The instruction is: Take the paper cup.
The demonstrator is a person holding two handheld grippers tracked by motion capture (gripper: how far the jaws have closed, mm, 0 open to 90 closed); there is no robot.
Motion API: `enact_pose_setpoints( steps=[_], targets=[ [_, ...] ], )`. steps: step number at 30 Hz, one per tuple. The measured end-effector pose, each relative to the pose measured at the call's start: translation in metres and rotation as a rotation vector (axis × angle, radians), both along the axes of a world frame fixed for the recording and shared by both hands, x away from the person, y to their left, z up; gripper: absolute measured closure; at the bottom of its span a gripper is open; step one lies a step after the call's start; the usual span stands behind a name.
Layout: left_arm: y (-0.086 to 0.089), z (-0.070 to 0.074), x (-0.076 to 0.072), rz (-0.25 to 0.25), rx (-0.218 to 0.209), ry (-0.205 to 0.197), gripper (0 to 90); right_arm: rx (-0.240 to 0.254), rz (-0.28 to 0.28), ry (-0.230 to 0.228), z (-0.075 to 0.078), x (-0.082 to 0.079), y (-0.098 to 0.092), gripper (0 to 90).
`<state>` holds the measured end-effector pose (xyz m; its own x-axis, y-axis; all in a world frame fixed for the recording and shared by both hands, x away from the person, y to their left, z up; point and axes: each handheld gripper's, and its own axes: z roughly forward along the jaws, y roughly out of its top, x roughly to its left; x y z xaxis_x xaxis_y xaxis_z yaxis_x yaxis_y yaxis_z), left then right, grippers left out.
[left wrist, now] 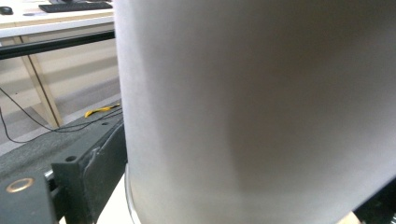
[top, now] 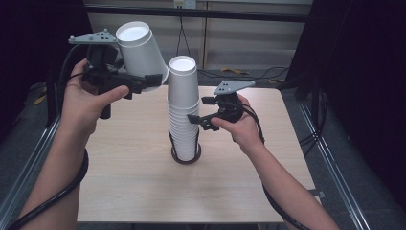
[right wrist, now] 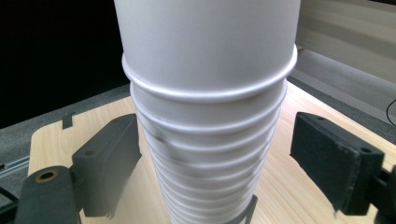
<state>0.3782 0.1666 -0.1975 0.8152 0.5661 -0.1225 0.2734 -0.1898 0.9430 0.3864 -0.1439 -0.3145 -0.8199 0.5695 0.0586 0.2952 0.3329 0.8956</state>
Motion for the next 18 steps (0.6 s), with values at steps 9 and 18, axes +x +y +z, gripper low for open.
enact_pose_setpoints(
  steps=[9,18],
  targets=[
    [0.016,-0.005,-0.009,0.019,0.002,0.003,7.9,0.004,-0.001,0.003,-0.004,-0.001,-0.004,15.2],
    [0.021,-0.023,-0.014,0.028,0.047,0.018,8.1,0.000,0.000,0.007,-0.007,-0.003,-0.012,15.3]
  ],
)
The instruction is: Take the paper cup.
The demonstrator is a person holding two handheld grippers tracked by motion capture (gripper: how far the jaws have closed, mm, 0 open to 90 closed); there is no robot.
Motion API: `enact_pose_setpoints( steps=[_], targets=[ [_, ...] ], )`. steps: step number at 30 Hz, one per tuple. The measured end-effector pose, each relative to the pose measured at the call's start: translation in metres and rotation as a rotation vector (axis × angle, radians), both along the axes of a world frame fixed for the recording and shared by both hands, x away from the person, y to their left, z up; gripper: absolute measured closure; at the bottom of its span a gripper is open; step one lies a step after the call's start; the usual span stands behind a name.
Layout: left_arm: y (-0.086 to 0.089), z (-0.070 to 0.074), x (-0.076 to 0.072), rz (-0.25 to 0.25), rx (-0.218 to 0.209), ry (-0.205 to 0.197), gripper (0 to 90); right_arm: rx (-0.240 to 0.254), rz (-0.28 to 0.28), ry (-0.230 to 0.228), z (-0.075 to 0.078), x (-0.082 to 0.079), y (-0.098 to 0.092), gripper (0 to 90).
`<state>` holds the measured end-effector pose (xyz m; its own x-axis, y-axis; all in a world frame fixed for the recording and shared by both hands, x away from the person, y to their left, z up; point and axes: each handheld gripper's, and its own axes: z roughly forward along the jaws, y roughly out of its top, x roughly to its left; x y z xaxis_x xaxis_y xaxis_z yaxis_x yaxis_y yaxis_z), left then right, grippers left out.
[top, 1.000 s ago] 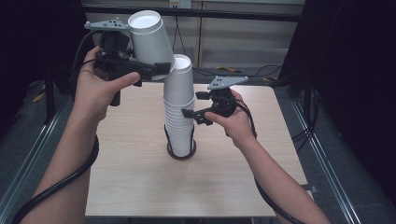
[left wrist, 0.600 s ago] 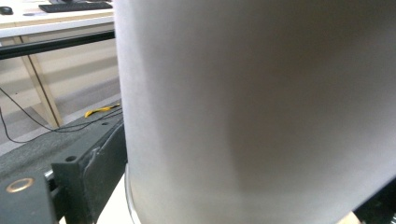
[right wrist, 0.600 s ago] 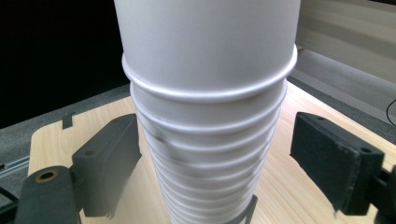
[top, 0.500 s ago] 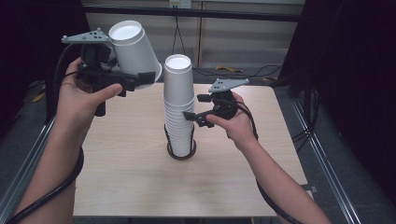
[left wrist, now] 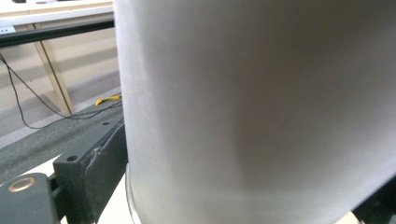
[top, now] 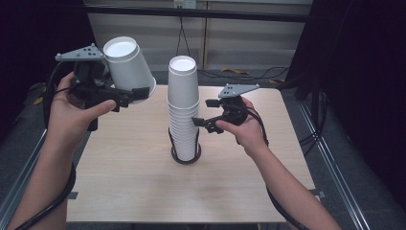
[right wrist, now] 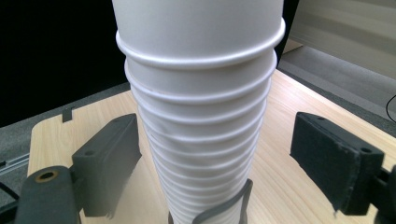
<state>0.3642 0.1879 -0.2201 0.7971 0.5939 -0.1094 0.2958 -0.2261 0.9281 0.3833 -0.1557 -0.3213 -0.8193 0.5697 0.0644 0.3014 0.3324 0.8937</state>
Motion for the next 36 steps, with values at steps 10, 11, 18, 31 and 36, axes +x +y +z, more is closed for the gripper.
enact_pose_setpoints(
  steps=[10,11,18,31,36],
  targets=[
    [0.002,-0.028,-0.003,-0.003,0.075,0.034,8.4,-0.007,0.009,0.008,-0.005,-0.006,-0.011,15.6],
    [0.002,-0.030,-0.004,-0.001,0.082,0.038,8.4,-0.008,0.014,0.006,-0.006,-0.006,-0.011,15.6],
    [0.001,-0.049,-0.009,-0.019,0.132,0.073,8.4,-0.045,0.041,0.011,-0.016,-0.013,-0.016,15.6],
    [-0.012,-0.076,-0.015,-0.063,0.221,0.107,8.4,-0.048,0.048,0.033,-0.032,-0.016,-0.032,15.8],
    [-0.018,-0.082,-0.020,-0.078,0.253,0.108,8.3,-0.046,0.050,0.039,-0.033,-0.018,-0.035,15.9]
  ],
)
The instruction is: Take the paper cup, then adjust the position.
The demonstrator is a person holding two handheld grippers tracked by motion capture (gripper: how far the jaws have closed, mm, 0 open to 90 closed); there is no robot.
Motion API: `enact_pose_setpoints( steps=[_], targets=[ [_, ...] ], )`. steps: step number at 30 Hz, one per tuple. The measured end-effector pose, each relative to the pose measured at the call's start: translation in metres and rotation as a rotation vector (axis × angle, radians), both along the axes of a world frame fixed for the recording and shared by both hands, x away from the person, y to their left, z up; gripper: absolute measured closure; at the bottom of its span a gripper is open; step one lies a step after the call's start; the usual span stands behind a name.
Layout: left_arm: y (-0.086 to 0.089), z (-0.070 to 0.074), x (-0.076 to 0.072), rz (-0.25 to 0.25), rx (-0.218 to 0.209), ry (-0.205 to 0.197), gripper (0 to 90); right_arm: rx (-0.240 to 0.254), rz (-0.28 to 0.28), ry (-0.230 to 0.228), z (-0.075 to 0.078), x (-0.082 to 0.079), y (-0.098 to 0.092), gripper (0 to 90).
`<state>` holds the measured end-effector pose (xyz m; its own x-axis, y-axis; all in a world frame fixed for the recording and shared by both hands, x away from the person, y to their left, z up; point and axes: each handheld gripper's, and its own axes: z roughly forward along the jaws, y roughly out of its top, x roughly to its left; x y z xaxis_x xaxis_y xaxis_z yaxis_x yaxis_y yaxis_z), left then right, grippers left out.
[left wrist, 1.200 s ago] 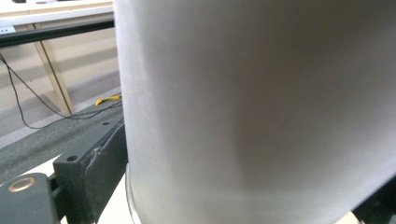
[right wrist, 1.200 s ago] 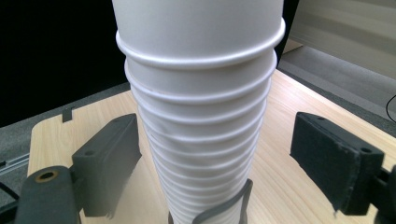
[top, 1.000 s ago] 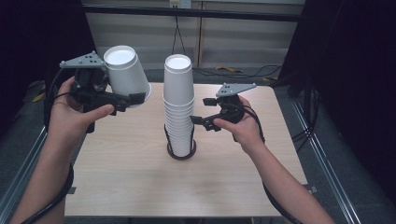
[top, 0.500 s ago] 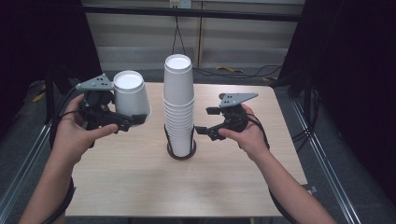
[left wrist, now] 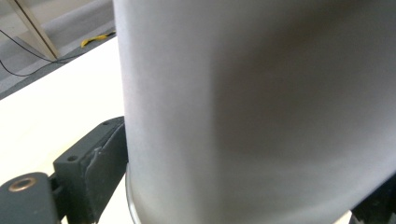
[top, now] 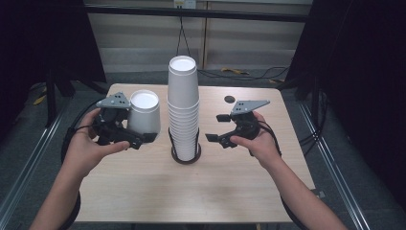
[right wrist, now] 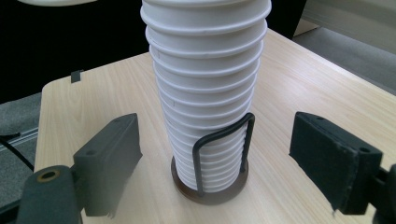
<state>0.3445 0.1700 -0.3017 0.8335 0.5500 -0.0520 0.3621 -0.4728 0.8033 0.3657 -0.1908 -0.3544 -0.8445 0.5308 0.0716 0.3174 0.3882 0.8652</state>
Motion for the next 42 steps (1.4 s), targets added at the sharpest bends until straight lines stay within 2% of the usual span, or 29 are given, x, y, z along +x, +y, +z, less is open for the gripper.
enact_pose_setpoints(
  steps=[4,10,11,14,17,19,23,32,33,34,36,37,42],
  targets=[
    [-0.003,-0.004,-0.003,-0.010,0.003,0.008,8.4,0.001,0.000,-0.001,0.000,-0.002,-0.002,16.0],
    [-0.005,-0.008,-0.005,-0.033,0.030,0.010,8.3,0.000,-0.002,-0.002,-0.001,-0.008,-0.005,16.0],
    [-0.005,-0.009,-0.006,-0.029,0.019,0.013,8.3,-0.002,-0.001,-0.001,-0.001,-0.009,-0.006,16.0],
    [-0.006,-0.014,-0.008,-0.039,0.026,0.018,8.3,0.004,0.000,0.000,-0.003,-0.009,-0.007,16.1],
    [-0.007,-0.017,-0.012,-0.055,0.054,0.022,8.4,-0.008,0.012,0.005,-0.006,-0.010,-0.006,16.1],
    [-0.008,-0.020,-0.014,-0.063,0.056,0.040,8.4,-0.013,0.022,0.012,-0.009,-0.011,-0.006,16.1],
    [-0.010,-0.026,-0.017,-0.070,0.094,0.053,8.5,-0.022,0.032,0.027,-0.014,-0.011,-0.007,17.0],
    [-0.014,-0.035,-0.019,-0.087,0.109,0.087,9.1,-0.023,0.069,0.017,-0.018,-0.014,-0.012,17.4],
    [-0.015,-0.036,-0.019,-0.096,0.122,0.086,9.2,-0.024,0.074,0.013,-0.018,-0.014,-0.013,17.4],
    [-0.016,-0.037,-0.019,-0.105,0.155,0.085,9.3,-0.036,0.096,0.006,-0.018,-0.015,-0.014,17.4],
    [-0.017,-0.038,-0.019,-0.103,0.158,0.088,9.3,-0.041,0.104,0.001,-0.019,-0.016,-0.014,17.4],
    [-0.019,-0.041,-0.019,-0.114,0.172,0.093,9.3,-0.052,0.117,0.017,-0.021,-0.017,-0.015,17.2],
    [-0.024,-0.044,-0.020,-0.135,0.197,0.098,9.3,-0.065,0.126,0.028,-0.025,-0.018,-0.019,17.3]
  ],
)
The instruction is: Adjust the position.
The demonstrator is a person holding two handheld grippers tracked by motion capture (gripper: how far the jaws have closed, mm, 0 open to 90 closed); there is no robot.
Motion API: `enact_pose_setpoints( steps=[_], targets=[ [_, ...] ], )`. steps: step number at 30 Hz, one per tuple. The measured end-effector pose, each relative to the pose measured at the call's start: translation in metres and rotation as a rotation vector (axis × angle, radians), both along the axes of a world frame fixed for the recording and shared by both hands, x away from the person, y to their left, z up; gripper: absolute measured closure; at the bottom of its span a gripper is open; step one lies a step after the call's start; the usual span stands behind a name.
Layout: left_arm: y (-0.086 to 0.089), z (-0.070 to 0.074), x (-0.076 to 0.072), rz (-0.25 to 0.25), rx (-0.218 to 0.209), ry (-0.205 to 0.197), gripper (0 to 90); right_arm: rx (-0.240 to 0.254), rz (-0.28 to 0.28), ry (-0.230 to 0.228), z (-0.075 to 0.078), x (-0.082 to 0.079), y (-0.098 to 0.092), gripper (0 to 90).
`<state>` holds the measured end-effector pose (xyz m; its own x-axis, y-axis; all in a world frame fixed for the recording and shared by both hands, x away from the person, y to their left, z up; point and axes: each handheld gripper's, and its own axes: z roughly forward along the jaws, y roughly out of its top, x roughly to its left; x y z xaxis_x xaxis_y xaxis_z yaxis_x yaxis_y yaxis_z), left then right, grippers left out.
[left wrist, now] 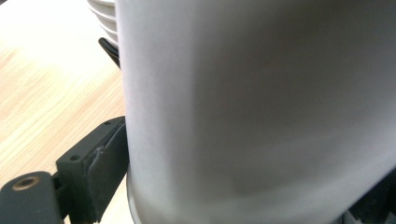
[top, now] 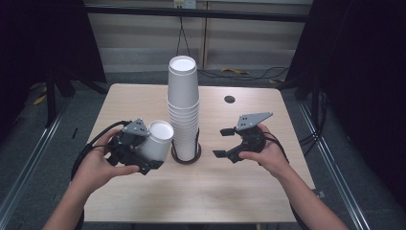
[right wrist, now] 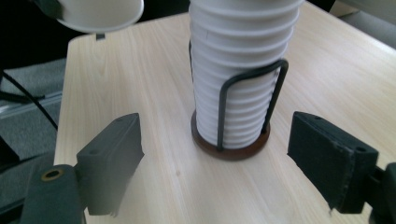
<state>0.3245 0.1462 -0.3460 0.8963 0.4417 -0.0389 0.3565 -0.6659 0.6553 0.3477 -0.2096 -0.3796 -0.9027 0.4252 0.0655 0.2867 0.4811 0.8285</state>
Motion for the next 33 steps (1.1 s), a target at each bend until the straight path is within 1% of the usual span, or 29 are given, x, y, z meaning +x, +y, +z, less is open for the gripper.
enact_pose_setpoints(
  steps=[2,3,4,5,7,9,10,11,12,13,15,16,17,18,19,22,25,26,28,29,33],
  targets=[
    [-0.002,-0.002,-0.002,0.004,-0.004,0.004,9.3,-0.026,0.007,-0.001,-0.002,0.000,-0.001,17.3],
    [-0.003,-0.001,-0.002,-0.011,0.009,-0.001,9.2,-0.028,0.010,0.002,-0.003,0.000,-0.001,17.2],
    [-0.004,-0.002,-0.003,-0.002,0.000,0.007,9.3,-0.023,0.017,0.007,-0.003,-0.001,-0.001,17.2],
    [-0.005,-0.002,-0.004,-0.006,0.008,-0.001,9.3,-0.026,0.025,0.009,-0.003,-0.001,-0.001,17.2],
    [-0.007,-0.002,-0.006,-0.010,0.006,0.000,9.2,-0.025,0.036,0.005,-0.002,-0.001,0.000,17.4],
    [-0.008,-0.002,-0.007,-0.025,0.013,0.004,9.3,-0.027,0.048,0.001,-0.002,-0.001,0.001,17.5],
    [-0.009,-0.002,-0.008,-0.022,0.011,0.009,9.3,-0.027,0.051,-0.001,-0.003,-0.001,0.002,17.6],
    [-0.009,-0.002,-0.008,-0.026,0.021,0.001,9.3,-0.030,0.057,0.007,-0.003,-0.002,0.002,17.6],
    [-0.009,-0.002,-0.008,-0.026,0.021,0.001,9.3,-0.030,0.057,0.007,-0.003,-0.002,0.002,17.6],
    [-0.011,-0.003,-0.010,-0.024,0.017,0.005,9.2,-0.045,0.062,0.015,-0.005,-0.002,0.002,17.5],
    [-0.011,-0.003,-0.010,-0.024,0.017,0.009,9.3,-0.055,0.070,0.022,-0.006,-0.003,0.001,17.6],
    [-0.012,-0.005,-0.010,-0.035,0.037,0.021,9.3,-0.055,0.070,0.022,-0.006,-0.003,0.001,17.6],
    [-0.012,-0.005,-0.010,-0.047,0.051,0.021,9.4,-0.064,0.075,0.026,-0.007,-0.004,0.000,17.7],
    [-0.014,-0.007,-0.011,-0.038,0.053,0.019,9.5,-0.067,0.075,0.027,-0.007,-0.004,0.000,17.7],
    [-0.015,-0.008,-0.011,-0.045,0.068,0.019,9.5,-0.075,0.079,0.032,-0.008,-0.005,-0.002,17.8],
    [-0.018,-0.011,-0.012,-0.059,0.076,0.027,9.5,-0.076,0.087,0.038,-0.009,-0.006,-0.004,18.0],
    [-0.020,-0.013,-0.012,-0.060,0.078,0.029,9.5,-0.087,0.086,0.039,-0.010,-0.007,-0.005,18.1],
    [-0.022,-0.014,-0.013,-0.064,0.085,0.032,9.5,-0.088,0.089,0.040,-0.010,-0.009,-0.006,18.1],
    [-0.024,-0.014,-0.014,-0.073,0.097,0.019,9.6,-0.088,0.088,0.036,-0.010,-0.009,-0.006,18.3],
    [-0.024,-0.014,-0.014,-0.073,0.097,0.019,9.6,-0.089,0.089,0.034,-0.010,-0.010,-0.006,18.3],
    [-0.029,-0.015,-0.013,-0.083,0.120,0.035,9.8,-0.088,0.091,0.032,-0.009,-0.011,-0.007,18.3]
  ],
)
